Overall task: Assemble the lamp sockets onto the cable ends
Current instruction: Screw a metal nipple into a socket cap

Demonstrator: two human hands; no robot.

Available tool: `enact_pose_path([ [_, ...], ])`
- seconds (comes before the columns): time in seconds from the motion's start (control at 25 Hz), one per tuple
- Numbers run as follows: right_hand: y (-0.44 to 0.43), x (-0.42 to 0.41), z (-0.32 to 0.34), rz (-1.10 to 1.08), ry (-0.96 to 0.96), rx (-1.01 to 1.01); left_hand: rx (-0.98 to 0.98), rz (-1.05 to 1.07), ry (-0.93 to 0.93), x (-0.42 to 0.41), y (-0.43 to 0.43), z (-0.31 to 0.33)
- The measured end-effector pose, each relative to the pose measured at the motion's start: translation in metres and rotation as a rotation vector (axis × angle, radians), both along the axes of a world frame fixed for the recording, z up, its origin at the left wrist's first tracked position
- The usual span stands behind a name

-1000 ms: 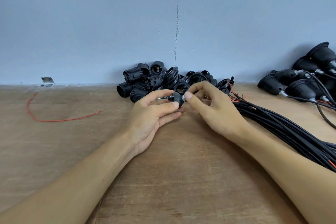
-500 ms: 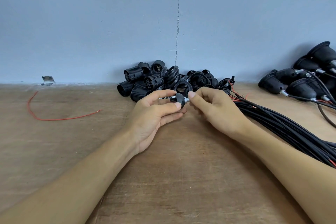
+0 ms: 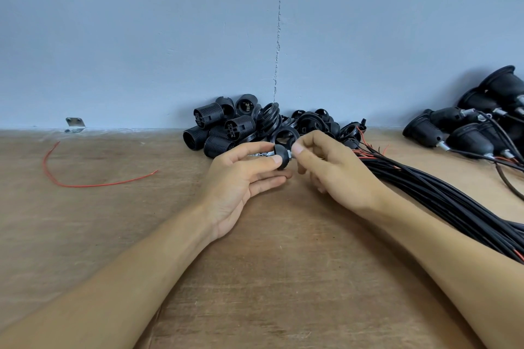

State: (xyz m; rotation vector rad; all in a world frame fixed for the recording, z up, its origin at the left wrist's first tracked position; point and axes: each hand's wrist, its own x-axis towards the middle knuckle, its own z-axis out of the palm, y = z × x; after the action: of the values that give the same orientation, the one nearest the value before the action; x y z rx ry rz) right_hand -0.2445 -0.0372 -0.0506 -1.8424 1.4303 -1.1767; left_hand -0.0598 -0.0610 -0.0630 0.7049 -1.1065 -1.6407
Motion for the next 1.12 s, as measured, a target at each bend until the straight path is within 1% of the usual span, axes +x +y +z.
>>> enact_pose_path([
  [0.08,0.0,0.0,-0.001,0.033,0.023,-0.015,0.011,0.0,0.006,0.001,0.0,0.001],
  [0.2,0.0,0.002,-0.001,0.022,0.125,-0.03,0.02,-0.012,0.008,0.002,0.0,0.001],
  [0.4,0.001,0.001,0.0,0.067,0.05,-0.013,0.011,-0.04,-0.035,0.002,0.0,0.003],
  [0.56,0.002,0.002,0.0,0.033,0.032,-0.052,-0.045,-0.065,-0.18,0.0,0.005,0.005],
  [0.64,0.003,0.004,0.0,0.031,0.031,-0.057,-0.067,-0.068,-0.218,-0.001,0.006,0.005],
  [0.8,0.004,0.007,0.001,-0.01,0.076,-0.124,-0.091,-0.081,-0.214,-0.001,0.006,0.005],
  [0.92,0.004,0.008,0.0,-0.04,0.158,-0.144,-0.103,-0.073,-0.193,-0.001,0.007,0.002],
  [1.0,0.003,0.008,0.0,-0.066,0.2,-0.125,-0.15,-0.042,-0.202,-0.002,0.008,-0.001],
  [1.12,0.001,0.009,0.0,-0.12,0.186,-0.027,-0.314,0.041,-0.346,-0.004,0.01,-0.005],
])
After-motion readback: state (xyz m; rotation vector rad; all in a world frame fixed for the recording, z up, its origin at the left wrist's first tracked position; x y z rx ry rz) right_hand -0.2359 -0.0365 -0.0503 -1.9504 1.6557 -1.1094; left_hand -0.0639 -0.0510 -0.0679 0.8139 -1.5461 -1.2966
